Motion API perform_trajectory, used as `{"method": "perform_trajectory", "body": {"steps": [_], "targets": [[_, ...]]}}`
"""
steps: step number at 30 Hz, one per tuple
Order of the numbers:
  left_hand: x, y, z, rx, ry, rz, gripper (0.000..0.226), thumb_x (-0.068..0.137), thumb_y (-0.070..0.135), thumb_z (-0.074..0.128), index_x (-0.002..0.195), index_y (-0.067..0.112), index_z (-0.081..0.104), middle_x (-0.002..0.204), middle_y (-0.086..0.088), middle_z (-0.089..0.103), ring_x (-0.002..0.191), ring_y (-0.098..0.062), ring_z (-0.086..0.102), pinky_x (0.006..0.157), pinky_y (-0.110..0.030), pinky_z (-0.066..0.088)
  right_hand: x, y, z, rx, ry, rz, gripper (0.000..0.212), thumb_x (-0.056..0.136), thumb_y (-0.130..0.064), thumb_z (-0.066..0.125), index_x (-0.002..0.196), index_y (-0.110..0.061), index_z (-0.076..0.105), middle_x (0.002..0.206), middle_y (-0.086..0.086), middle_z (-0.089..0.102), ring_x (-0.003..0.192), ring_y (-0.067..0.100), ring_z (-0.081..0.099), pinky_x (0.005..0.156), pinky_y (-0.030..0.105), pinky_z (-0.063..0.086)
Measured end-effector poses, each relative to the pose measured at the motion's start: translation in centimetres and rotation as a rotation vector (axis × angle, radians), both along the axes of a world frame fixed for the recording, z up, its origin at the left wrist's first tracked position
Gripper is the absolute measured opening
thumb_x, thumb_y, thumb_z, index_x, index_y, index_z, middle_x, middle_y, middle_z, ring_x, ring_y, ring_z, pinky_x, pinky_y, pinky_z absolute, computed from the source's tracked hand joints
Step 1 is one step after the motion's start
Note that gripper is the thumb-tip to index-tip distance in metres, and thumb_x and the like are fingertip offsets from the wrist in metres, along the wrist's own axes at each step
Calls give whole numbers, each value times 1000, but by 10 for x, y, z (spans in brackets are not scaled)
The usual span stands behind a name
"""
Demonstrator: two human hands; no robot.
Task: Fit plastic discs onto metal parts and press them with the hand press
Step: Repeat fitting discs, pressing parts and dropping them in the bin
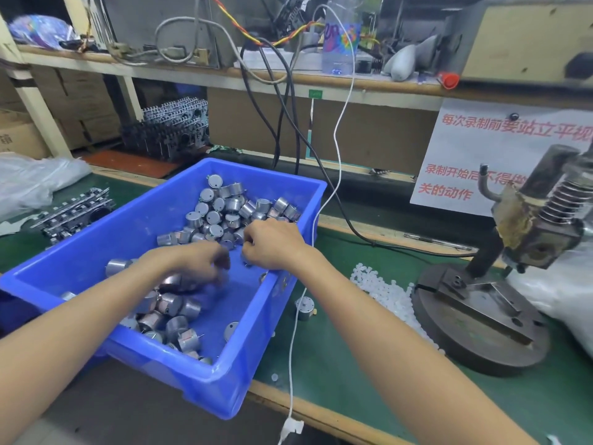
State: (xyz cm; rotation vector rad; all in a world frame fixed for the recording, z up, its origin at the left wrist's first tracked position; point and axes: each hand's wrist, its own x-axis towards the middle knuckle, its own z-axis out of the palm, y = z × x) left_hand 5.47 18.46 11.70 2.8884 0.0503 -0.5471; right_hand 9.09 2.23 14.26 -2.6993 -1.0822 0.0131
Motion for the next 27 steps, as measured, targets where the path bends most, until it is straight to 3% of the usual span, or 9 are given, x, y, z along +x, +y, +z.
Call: {"method": "perform_trajectory", "body": {"steps": [4,8,10,13,16,19,22,24,27], "targets": [[3,-29,26,-417,-461,84,29,80,7,62,108,10,57,103,-1,64,88,-18,60,66,-19,42,2,0,-1,191,13,-71,31,95,-22,37,116,-7,54,108,19,63,98,37,57,69,36,34],[12,-70,51,-384,-699,95,32,81,5,53,113,8,53,106,-3,60,89,-19,55,70,-25,41,6,-19,-1,727,218,-144,34,98,-22,41,128,-9,49,108,12,66,99,32,60,84,44,48],[16,-95,60,-438,-780,83,34,81,6,53,115,9,52,106,-1,58,84,-18,51,71,-22,37,10,-39,3,1022,434,-225,35,96,-25,52,124,-5,53,94,7,68,85,22,65,79,38,53],[22,-140,58,-461,-822,28,36,81,3,50,116,9,50,114,-8,55,96,-24,51,81,-32,44,17,-82,1,1258,768,-203,22,96,-25,54,93,-4,62,69,3,65,61,16,60,63,32,49],[34,-182,38,-366,-645,-84,36,82,2,52,117,6,44,117,-14,48,106,-31,49,87,-41,43,19,-132,-19,1147,687,-312,20,94,-24,57,102,-5,57,70,1,64,56,8,60,55,23,48],[46,-208,6,-137,-325,-154,28,82,4,54,108,8,43,117,-14,48,106,-33,52,77,-37,45,10,-177,-52,872,473,-485,21,89,-22,63,107,-13,55,82,6,66,56,8,59,54,21,47],[49,-220,-42,-108,-117,-133,37,83,8,55,120,9,50,122,-14,48,108,-32,53,85,-36,47,-10,-206,-90,851,435,-566,16,89,-19,62,103,-17,57,82,7,65,55,11,56,54,21,47],[45,-226,-72,-232,-176,-96,34,85,12,58,119,11,52,122,-14,44,109,-32,51,92,-36,43,-25,-218,-111,882,429,-553,11,90,-17,61,100,-21,59,73,3,62,55,12,55,53,23,47],[38,-233,-97,-383,-359,-23,15,89,14,56,103,8,57,111,-12,50,103,-29,52,87,-31,39,-44,-224,-130,922,366,-530,19,91,-17,60,96,-36,57,73,3,61,63,17,58,62,37,50]]}}
